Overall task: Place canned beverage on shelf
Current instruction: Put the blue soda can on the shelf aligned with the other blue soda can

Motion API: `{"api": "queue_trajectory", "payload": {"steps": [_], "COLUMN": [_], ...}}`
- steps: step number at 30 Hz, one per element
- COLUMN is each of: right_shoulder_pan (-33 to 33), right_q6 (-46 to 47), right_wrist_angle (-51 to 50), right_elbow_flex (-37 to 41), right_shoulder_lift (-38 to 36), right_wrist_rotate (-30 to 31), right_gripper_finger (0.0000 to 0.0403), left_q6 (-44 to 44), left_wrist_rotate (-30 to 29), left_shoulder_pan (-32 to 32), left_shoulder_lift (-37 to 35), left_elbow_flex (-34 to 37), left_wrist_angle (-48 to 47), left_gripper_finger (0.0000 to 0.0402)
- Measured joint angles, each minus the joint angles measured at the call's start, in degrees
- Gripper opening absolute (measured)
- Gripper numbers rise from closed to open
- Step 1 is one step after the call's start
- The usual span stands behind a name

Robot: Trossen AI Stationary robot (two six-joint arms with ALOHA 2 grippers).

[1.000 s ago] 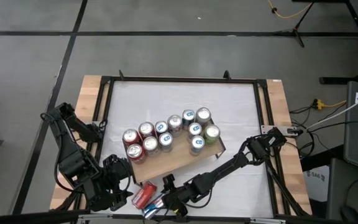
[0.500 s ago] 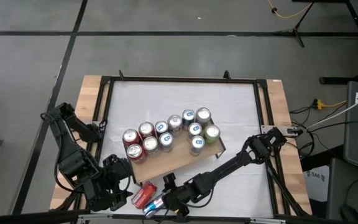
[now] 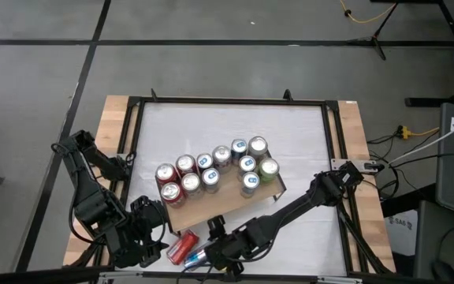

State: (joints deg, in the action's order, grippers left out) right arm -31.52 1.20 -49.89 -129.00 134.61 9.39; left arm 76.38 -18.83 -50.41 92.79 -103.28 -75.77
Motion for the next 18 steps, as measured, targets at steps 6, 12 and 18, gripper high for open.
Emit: {"api": "queue_trajectory", "payload": {"steps": [6,12,18], "right_shoulder_pan": [0.04,0.04,0.06], "right_q6": [0.04,1.65,1.92], "right_wrist_angle": [-6.13,-8.26,-8.51], "right_elbow_flex": [-5.69,-5.97,-5.98], "right_shoulder_lift": [-0.74,-2.25,-3.69], "right_wrist_rotate": [-0.17,-1.38,-1.52], "right_gripper_finger": [0.0245,0.0245,0.0245], "left_q6": [0.00,-1.14,-4.45], "left_wrist_rotate": [-0.09,-1.57,-6.53], "left_shoulder_pan": [-0.01,-0.01,-0.01], "left_shoulder_lift": [0.00,-0.02,-0.02], "left_elbow_flex": [0.02,0.04,0.04], "left_wrist_angle": [0.56,5.82,11.32], "left_gripper_finger": [0.0332,0.0332,0.0332]}}
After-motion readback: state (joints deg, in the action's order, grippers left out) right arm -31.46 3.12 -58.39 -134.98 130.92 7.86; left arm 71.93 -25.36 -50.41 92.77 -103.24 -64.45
